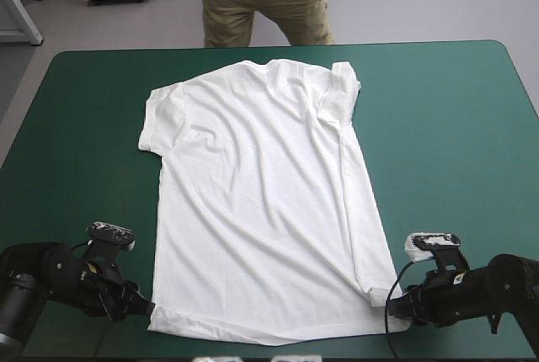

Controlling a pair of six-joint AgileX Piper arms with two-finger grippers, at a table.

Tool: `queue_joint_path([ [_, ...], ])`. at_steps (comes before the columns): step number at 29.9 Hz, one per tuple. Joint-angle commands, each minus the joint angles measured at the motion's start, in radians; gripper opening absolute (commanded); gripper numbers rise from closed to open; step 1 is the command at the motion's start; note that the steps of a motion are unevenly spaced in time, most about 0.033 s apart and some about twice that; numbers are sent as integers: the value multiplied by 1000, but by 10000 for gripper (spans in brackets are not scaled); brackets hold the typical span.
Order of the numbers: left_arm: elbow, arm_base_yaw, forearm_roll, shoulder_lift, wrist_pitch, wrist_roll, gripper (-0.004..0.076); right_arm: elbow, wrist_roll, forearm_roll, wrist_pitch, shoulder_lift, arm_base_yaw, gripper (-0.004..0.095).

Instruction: Fold the cloth

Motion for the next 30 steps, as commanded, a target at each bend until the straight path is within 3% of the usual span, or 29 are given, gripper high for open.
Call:
queue_joint_path([
  [1,-22,0,-14,-6,10,-22,398,-28,-6,28,-13,-8,-8,436],
  [6,-29,0,-14,-6,-23,-32,398,-107,-27,66,6,-75,-8,430],
  [13,-100,0,-14,-6,-121,-56,398,-368,22,-127,-59,-169,-8,418],
  [18,-160,0,-14,12,-263,-150,398,-514,23,-169,-147,-153,-8,418],
  [22,-219,0,-14,97,-365,-215,398,-581,13,-165,-210,-111,-8,419],
  [30,-402,0,-19,379,-454,-253,398,-620,-45,-157,-214,-15,-8,418],
])
